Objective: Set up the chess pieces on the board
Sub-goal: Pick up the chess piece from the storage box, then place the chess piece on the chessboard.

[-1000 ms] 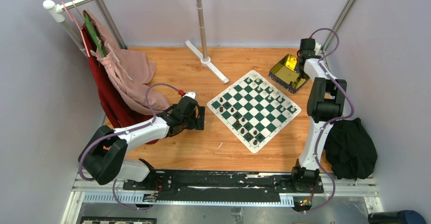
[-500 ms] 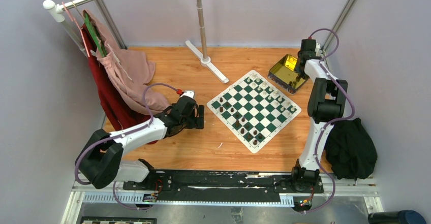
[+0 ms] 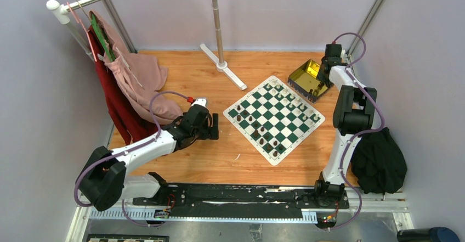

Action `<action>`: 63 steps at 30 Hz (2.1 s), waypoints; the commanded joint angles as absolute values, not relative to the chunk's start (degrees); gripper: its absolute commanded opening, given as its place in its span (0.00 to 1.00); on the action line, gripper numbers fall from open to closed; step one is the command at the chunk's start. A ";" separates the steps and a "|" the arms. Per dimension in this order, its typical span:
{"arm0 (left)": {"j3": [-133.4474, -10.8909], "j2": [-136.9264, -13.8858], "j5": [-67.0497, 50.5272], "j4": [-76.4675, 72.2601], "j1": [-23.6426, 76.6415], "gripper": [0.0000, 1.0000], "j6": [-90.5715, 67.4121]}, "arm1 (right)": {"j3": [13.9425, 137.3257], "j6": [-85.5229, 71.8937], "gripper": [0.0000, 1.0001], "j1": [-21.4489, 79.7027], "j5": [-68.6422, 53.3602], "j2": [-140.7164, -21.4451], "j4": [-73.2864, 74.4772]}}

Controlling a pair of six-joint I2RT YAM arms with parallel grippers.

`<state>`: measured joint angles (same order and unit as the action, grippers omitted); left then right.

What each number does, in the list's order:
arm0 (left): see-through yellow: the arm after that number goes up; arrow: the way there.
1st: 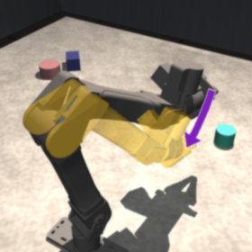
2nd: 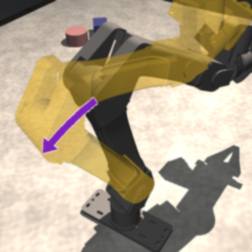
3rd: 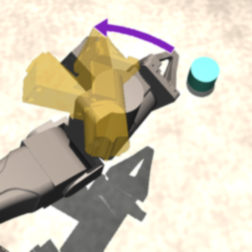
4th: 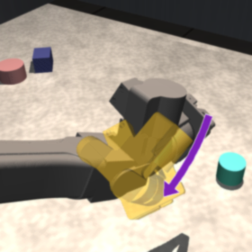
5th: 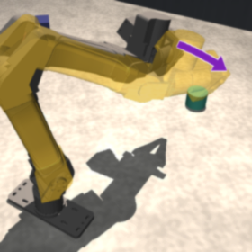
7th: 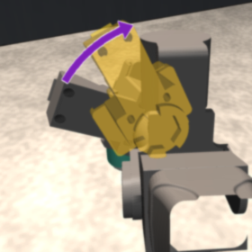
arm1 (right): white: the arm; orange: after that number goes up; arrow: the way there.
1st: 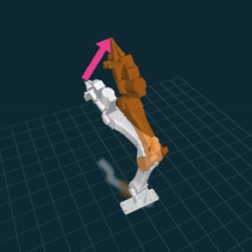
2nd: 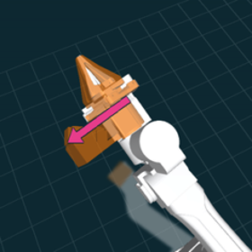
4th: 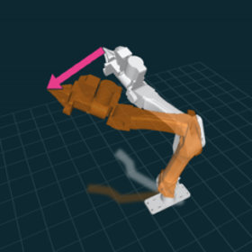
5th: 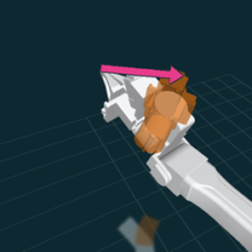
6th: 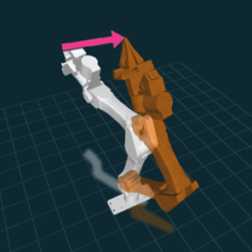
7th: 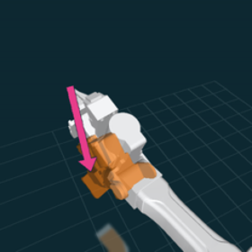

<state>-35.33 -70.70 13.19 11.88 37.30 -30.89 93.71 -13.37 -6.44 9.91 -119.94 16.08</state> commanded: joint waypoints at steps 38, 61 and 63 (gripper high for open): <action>-33.31 -68.26 14.76 12.23 37.18 1.00 -31.02 | 93.84 -13.09 0.00 -4.20 2.03 -110.92 16.94; -29.53 -56.01 14.16 15.88 37.23 1.00 -31.41 | 81.21 -9.84 0.00 26.07 5.30 -89.48 27.03; -29.43 -54.81 13.99 16.78 37.22 1.00 -31.11 | 79.70 -10.37 0.00 28.25 5.37 -87.67 27.65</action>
<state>-30.28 -57.08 13.56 14.79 37.30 -31.51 82.32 -9.98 24.53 2.92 -91.53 24.23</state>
